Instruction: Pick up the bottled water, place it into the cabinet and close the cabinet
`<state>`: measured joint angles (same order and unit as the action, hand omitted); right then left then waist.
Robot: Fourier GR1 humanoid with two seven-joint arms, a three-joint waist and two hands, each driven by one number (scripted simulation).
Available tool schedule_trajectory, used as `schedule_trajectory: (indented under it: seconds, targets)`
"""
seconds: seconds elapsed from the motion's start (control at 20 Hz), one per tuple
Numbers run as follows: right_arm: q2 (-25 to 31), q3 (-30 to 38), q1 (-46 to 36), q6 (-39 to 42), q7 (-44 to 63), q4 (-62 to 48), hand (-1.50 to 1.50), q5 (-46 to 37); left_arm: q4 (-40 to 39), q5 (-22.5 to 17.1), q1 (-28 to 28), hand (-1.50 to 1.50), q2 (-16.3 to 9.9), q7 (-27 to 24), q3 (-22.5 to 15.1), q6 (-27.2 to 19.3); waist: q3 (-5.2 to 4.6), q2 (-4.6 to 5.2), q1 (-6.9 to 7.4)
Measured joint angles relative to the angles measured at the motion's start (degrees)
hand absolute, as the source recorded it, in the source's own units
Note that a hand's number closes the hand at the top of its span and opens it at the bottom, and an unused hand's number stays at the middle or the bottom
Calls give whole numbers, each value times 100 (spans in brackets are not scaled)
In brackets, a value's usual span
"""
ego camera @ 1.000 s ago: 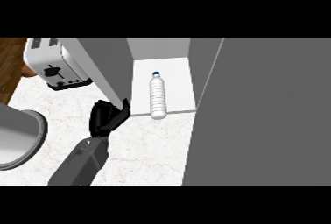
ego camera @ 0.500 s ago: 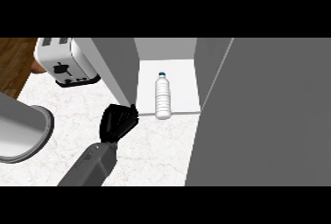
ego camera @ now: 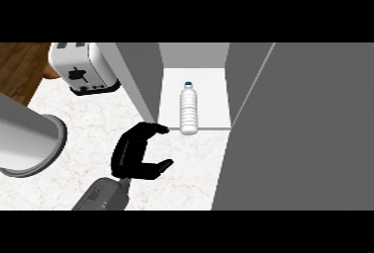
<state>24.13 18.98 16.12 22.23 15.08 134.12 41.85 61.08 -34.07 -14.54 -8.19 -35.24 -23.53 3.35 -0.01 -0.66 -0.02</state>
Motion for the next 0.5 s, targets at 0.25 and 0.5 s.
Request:
schedule_trajectory:
  seconds: [0.25,0.5]
  targets:
    - [84,-498,49,87,100,63,150,-16,1014,-74,762,-150,-447,204,-93,121,-3,-12,35]
    - [53,-1163,-55,-86,225,109,150,-26,1862,-111,1575,-150,-1079,131,92,190,-8,-15,72]
